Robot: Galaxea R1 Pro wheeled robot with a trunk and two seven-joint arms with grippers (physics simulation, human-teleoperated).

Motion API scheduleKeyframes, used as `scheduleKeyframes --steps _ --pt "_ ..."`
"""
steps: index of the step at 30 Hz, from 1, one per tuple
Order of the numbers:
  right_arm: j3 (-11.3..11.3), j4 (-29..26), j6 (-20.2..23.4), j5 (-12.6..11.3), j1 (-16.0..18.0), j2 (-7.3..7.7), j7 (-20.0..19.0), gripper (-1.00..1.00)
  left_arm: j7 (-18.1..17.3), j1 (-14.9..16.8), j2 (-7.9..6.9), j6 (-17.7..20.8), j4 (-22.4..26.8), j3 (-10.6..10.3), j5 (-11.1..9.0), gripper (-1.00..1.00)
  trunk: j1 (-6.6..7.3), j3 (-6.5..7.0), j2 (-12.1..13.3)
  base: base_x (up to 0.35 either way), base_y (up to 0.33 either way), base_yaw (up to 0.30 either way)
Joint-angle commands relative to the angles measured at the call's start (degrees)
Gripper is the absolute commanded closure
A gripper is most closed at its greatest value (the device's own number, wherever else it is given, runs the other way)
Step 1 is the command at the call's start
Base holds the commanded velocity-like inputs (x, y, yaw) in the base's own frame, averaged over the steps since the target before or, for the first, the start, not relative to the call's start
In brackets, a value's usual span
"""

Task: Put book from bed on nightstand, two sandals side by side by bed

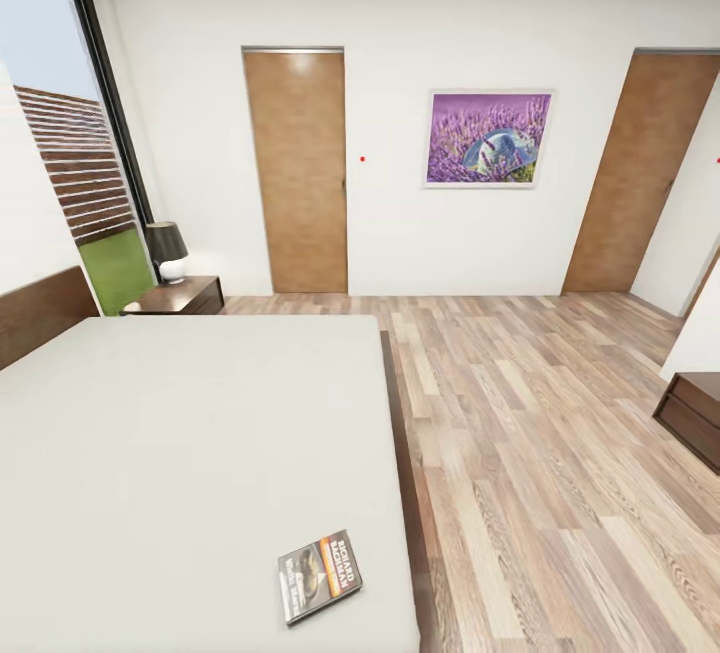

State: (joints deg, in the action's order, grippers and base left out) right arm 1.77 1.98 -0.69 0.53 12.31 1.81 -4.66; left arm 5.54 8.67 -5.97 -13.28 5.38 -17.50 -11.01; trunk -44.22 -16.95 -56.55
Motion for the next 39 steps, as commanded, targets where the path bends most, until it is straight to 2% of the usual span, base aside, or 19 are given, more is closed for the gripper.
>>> scheduleKeyframes --steps 1,10,18,27,33,36,37,38,39 --pt "0.19 0.13 -0.09 0.07 0.08 0.01 -0.17 -1.0 0.17 0.03 -0.01 -0.16 -0.01 -0.51 -0.5 -1.0 0.0 -0.12 -0.05 0.0 0.006 -0.032" --pt "0.17 0.13 -0.07 0.09 0.08 0.03 -0.17 -1.0 0.17 0.03 0.05 -0.16 -0.01 -0.5 -0.5 -1.0 0.0 -0.74 -0.05 0.0 0.003 -0.061" --pt "0.17 0.13 -0.02 0.09 0.08 0.03 -0.1 -1.0 0.17 0.03 0.07 -0.16 0.06 -1.66 -0.5 -1.0 0.0 -1.26 -0.05 0.0 0.0 -0.035" --pt "0.16 0.08 -0.05 -0.06 0.08 -0.14 -0.08 -1.0 0.11 0.03 0.08 -0.18 0.52 -2.04 -0.64 -1.0 0.0 -1.43 -0.05 0.0 0.0 -0.006" --pt "0.19 0.06 -0.07 -0.02 0.08 -0.2 -0.08 -1.0 -2.06 0.07 -0.36 0.08 3.34 -1.76 -0.88 -1.0 0.0 -1.45 -0.05 0.0 0.0 0.0" --pt "0.18 -0.01 -0.07 -0.01 0.08 -0.13 -0.08 -1.0 -3.83 0.06 -1.11 0.37 5.26 -1.53 -1.06 -1.0 0.0 -1.45 -0.05 0.0 0.0 0.0" --pt "0.18 -0.07 -0.08 -0.01 0.08 -0.1 -0.08 -1.0 -4.7 0.05 -1.96 0.55 6.25 -1.36 -1.2 -1.0 0.0 -1.45 -0.05 0.0 0.0 0.0" --pt "0.17 -0.18 -0.05 0.0 0.08 -0.05 -0.08 -1.0 -6.29 0.04 -4.44 1.24 8.56 -1.01 -1.54 -1.0 0.0 -1.45 -0.05 0.0 0.0 0.0" --pt "0.17 -0.22 -0.05 0.0 0.08 -0.04 -0.06 -1.0 -7.0 0.04 -5.94 1.87 10.01 -0.82 -1.77 -1.0 0.0 -1.45 -0.05 0.0 0.0 0.0"
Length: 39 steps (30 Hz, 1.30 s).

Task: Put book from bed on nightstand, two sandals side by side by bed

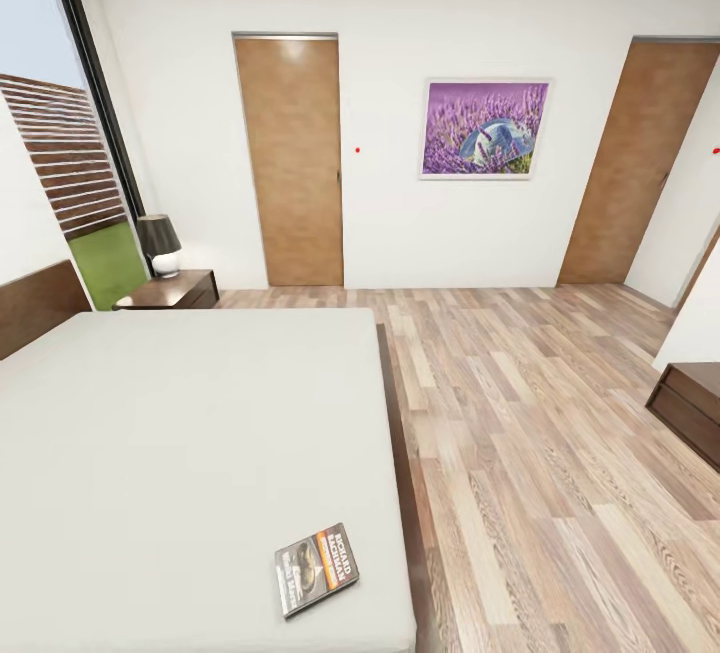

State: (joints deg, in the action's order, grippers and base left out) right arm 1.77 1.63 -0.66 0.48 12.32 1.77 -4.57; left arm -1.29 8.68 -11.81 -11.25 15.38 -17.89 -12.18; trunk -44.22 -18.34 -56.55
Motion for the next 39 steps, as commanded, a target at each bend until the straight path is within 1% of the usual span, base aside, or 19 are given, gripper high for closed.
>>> scheduleKeyframes --steps 1,3,5,6,9,12,14,17,21,22,23,26,28,29,31,35,37,38,39 --pt "0.16 0.09 -0.08 0.04 0.08 0.03 -0.15 -1.0 -0.89 0.03 -1.65 0.67 1.75 -0.22 -0.89 -1.0 0.0 -0.07 -0.05 0.0 0.0 0.0" --pt "0.14 0.01 -0.08 0.05 0.08 0.05 -0.08 -1.0 -2.61 0.02 -4.77 2.96 6.4 0.58 -2.02 -1.0 0.0 -0.07 -0.05 0.0 0.0 0.0" --pt "0.12 -0.07 -0.07 0.03 0.08 0.06 0.03 -1.0 -4.3 -0.01 -7.92 6.15 12.93 2.1 -3.73 -1.0 0.0 -0.07 -0.05 0.0 0.0 0.0" --pt "0.12 -0.07 -0.07 0.03 0.08 0.06 0.03 -1.0 -4.3 -0.01 -7.92 6.15 12.93 2.1 -3.73 -1.0 0.0 -0.07 -0.05 0.0 0.0 0.0" --pt "0.1 -0.23 -0.06 0.04 0.08 0.07 0.16 -1.0 -6.06 -0.43 -12.93 12.74 24.08 5.72 -6.35 -1.0 0.0 -0.07 -0.05 0.0 0.0 0.0" --pt "0.05 -0.39 -0.07 0.0 0.08 0.07 0.25 -1.0 -6.99 -1.32 -17.18 20.12 35.44 10.74 -8.01 -1.0 0.0 -0.07 -0.05 0.0 0.0 0.0" --pt "0.03 -0.55 -0.06 -0.01 0.08 0.08 0.29 -1.0 -7.35 -1.66 -18.96 24.95 42.54 14.75 -8.62 -1.0 0.0 -0.07 -0.05 0.0 0.0 0.0" --pt "0.01 -1.07 -0.05 -0.03 0.08 0.08 0.32 -1.0 -7.63 -1.91 -20.39 32.13 51.18 21.14 -8.98 -1.0 0.0 -0.07 -0.05 0.0 0.0 0.0" --pt "0.0 -1.85 -0.04 -0.04 0.08 0.07 0.34 -1.0 -7.48 -1.64 -21.43 41.38 57.8 27.47 -8.9 -1.0 0.0 -0.07 -0.05 0.0 0.0 0.0" --pt "0.0 -1.85 -0.04 -0.04 0.08 0.07 0.34 -1.0 -7.48 -1.64 -21.43 41.38 57.8 27.47 -8.9 -1.0 0.0 -0.07 -0.05 0.0 0.0 0.0" --pt "0.03 -1.99 -0.04 -0.04 0.08 0.07 0.34 -1.0 -7.42 -0.8 -21.46 43.3 58.71 28.59 -8.83 -1.0 0.0 -0.07 -0.05 0.0 0.0 0.0" --pt "0.05 -2.12 -0.04 -0.01 0.08 0.11 0.34 -1.0 -7.37 1.87 -21.26 45.21 58.35 29.46 -8.79 -1.0 0.0 -0.07 -0.05 0.0 0.0 0.0" --pt "0.09 -2.15 -0.04 0.01 0.08 0.23 0.38 -1.0 -7.32 4.33 -20.55 45.95 56.54 29.38 -8.77 -1.0 0.0 -0.07 -0.05 0.0 0.0 0.0" --pt "0.1 -2.15 -0.04 0.02 0.08 0.31 0.39 -1.0 -7.28 5.77 -19.87 46.24 55.03 29.03 -8.75 -1.0 0.0 -0.07 -0.05 0.0 0.0 0.0" --pt "0.12 -2.15 -0.04 0.0 0.08 0.48 0.41 -1.0 -7.22 9.1 -17.7 46.64 50.84 27.4 -8.7 -1.0 0.0 -0.07 -0.05 0.0 0.0 0.0" --pt "0.09 -2.16 -0.04 -0.06 0.08 0.93 0.42 -1.0 -6.42 16.93 -12.33 46.71 39.3 21.52 -8.66 -1.0 0.0 -0.07 -0.05 0.0 0.0 0.0" --pt "0.12 -2.16 -0.04 -0.08 0.08 1.05 0.43 -1.0 -6.11 20.61 -10.49 46.57 33.42 18.86 -8.65 -1.0 0.0 -0.07 -0.05 0.0 0.0 0.0" --pt "0.13 -2.16 -0.04 -0.07 0.08 1.11 0.43 -1.0 -6.03 23.83 -9.19 46.28 28.51 17.05 -8.65 -1.0 0.0 -0.07 -0.05 0.0 0.0 0.0" --pt "0.15 -2.16 -0.04 -0.06 0.08 1.14 0.43 -1.0 -6.02 25.2 -8.68 46.08 26.61 16.38 -8.65 -1.0 0.0 -0.07 -0.05 0.0 0.0 0.0"
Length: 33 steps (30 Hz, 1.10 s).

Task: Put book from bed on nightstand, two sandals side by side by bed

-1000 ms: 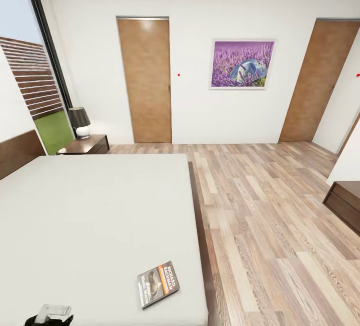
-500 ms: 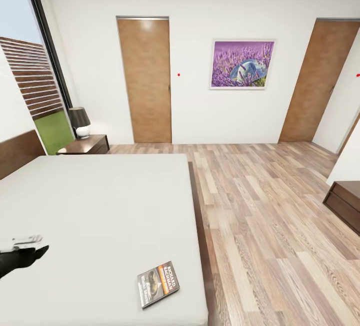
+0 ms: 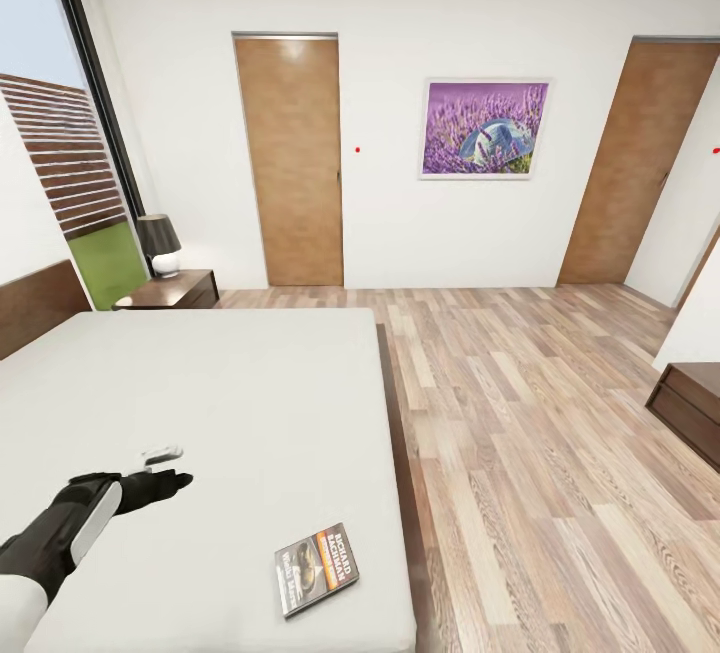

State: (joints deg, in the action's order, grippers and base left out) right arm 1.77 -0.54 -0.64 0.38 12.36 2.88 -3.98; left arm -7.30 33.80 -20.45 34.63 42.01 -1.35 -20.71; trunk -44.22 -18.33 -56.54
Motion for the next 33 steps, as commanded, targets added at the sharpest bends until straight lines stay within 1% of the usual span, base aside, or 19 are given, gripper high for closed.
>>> scheduleKeyframes --steps 1,5,6,7,8,10,11,12,13,15,18,23,26,29,33 --pt "0.16 0.01 -0.07 0.04 0.03 0.02 -0.16 -1.0 -0.01 0.09 -0.04 0.21 -0.02 -0.16 -0.11 -1.0 0.0 -0.07 -0.05 0.0 0.0 0.0" --pt "0.22 0.08 -0.07 0.05 0.03 0.13 -0.16 -1.0 0.01 4.52 1.85 -0.34 -4.76 -1.76 -0.03 -1.0 0.0 -0.07 -0.05 0.0 0.0 0.0" --pt "0.23 0.23 -0.07 0.05 0.03 0.27 -0.16 -1.0 0.04 6.06 2.99 -0.53 -6.14 -2.16 0.03 -1.0 0.0 -0.07 -0.05 0.0 0.0 0.0" --pt "0.25 0.31 -0.07 0.05 0.03 0.3 -0.16 -1.0 0.11 6.63 3.61 -0.71 -6.79 -2.3 0.06 -1.0 0.0 -0.07 -0.05 0.0 0.0 0.0" --pt "0.25 0.31 -0.07 0.05 0.03 0.3 -0.16 -1.0 0.11 6.63 3.61 -0.71 -6.79 -2.3 0.06 -1.0 0.0 -0.07 -0.05 0.0 0.0 0.0" --pt "0.28 0.44 -0.07 0.07 0.03 0.37 -0.16 -1.0 0.18 7.54 4.94 -1.23 -8.32 -2.52 0.07 -1.0 0.0 -0.07 -0.05 0.0 0.0 0.0" --pt "0.3 0.54 -0.07 0.08 0.03 0.44 -0.16 -1.0 0.26 8.34 6.19 -1.75 -9.87 -2.66 -0.01 -1.0 0.0 -0.07 -0.05 0.0 0.0 0.0" --pt "0.31 0.59 -0.07 0.1 0.03 0.46 -0.16 -1.0 0.3 8.74 6.71 -1.97 -10.6 -2.65 -0.07 -1.0 0.0 -0.07 -0.05 0.0 0.0 0.0" --pt "0.31 0.59 -0.07 0.1 0.03 0.46 -0.16 -1.0 0.3 8.74 6.71 -1.97 -10.6 -2.65 -0.07 -1.0 0.0 -0.07 -0.05 0.0 0.0 0.0" --pt "0.32 0.65 -0.07 0.08 0.03 0.49 -0.16 -1.0 0.35 9.42 7.44 -2.29 -11.97 -2.62 -0.2 -1.0 0.0 -0.07 -0.05 0.0 0.0 0.0" --pt "0.33 0.68 -0.07 0.07 0.03 0.52 -0.16 -1.0 0.35 10.14 8.08 -2.52 -13.6 -2.52 -0.45 -1.0 0.0 -0.07 -0.05 0.0 0.0 0.0" --pt "0.34 0.7 -0.07 0.06 0.03 0.53 -0.16 -1.0 0.3 10.68 8.54 -2.53 -14.82 -2.29 -0.95 -1.0 0.0 -0.07 -0.05 0.0 0.0 0.0" --pt "0.34 0.72 -0.07 0.06 0.03 0.54 -0.16 -1.0 0.29 11.01 8.88 -2.54 -15.96 -2.19 -2.2 -1.0 0.0 -0.07 -0.05 0.0 0.0 0.0" --pt "0.34 0.76 -0.07 0.06 0.03 0.54 -0.16 -1.0 0.38 11.19 9.61 -2.68 -17.12 -2.24 -3.75 -1.0 0.0 -0.07 -0.05 0.0 0.0 0.0" --pt "0.34 0.79 -0.1 0.06 0.03 0.55 -0.16 -1.0 0.57 11.37 10.27 -2.83 -18.23 -2.3 -4.78 -1.0 0.0 -0.07 -0.05 0.0 0.0 0.0"
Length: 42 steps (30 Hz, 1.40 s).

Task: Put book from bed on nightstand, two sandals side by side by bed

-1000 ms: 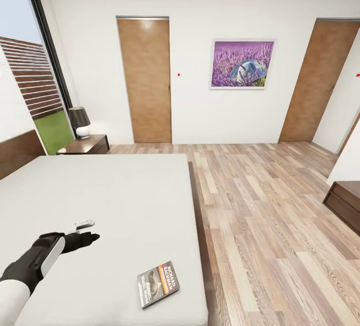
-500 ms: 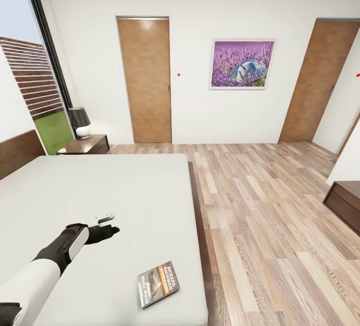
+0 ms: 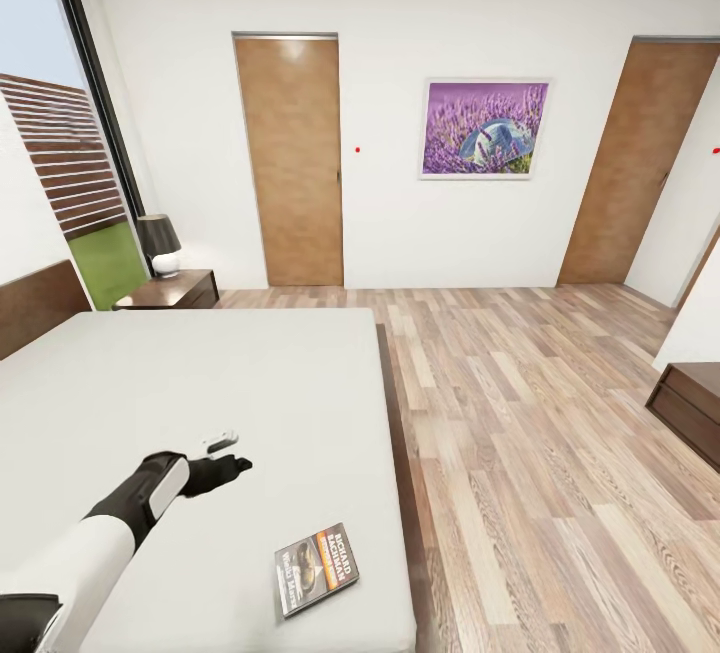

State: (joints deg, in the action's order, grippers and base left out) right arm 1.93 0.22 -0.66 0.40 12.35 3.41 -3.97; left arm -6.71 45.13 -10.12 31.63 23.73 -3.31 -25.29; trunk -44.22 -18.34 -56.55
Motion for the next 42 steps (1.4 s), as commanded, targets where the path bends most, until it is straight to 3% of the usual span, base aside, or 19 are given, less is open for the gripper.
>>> scheduleKeyframes --steps 1,20,25,29,42 --pt "0.18 0.03 -0.06 0.04 0.04 0.02 -0.16 -1.0 0.0 0.07 0.08 0.15 -0.14 -0.35 -0.35 -1.0 0.0 -0.07 -0.05 0.0 0.0 0.0" --pt "0.11 0.19 -1.74 -0.29 -1.31 1.23 -0.16 -1.0 1.15 1.71 2.11 -0.46 -0.93 -0.11 -1.25 -1.0 0.0 -0.07 -0.05 0.0 0.0 0.0" --pt "0.04 0.21 -2.01 -0.31 -1.5 1.47 -0.16 -1.0 5.62 2.04 2.72 -4.1 -0.96 0.0 -1.32 -1.0 0.0 -0.07 -0.05 0.0 0.0 0.0" --pt "0.06 0.21 -2.09 -0.29 -1.58 1.63 -0.16 -1.0 8.76 2.21 4.17 -6.02 -0.96 -0.04 -2.17 -1.0 0.0 -0.07 -0.05 0.0 0.0 0.0" --pt "0.01 0.22 -2.14 -0.39 -1.63 2.34 -0.16 -1.0 11.62 2.34 6.71 -8.76 -2.81 -0.27 -3.07 -1.0 0.0 -0.07 -0.05 0.0 0.0 0.0"
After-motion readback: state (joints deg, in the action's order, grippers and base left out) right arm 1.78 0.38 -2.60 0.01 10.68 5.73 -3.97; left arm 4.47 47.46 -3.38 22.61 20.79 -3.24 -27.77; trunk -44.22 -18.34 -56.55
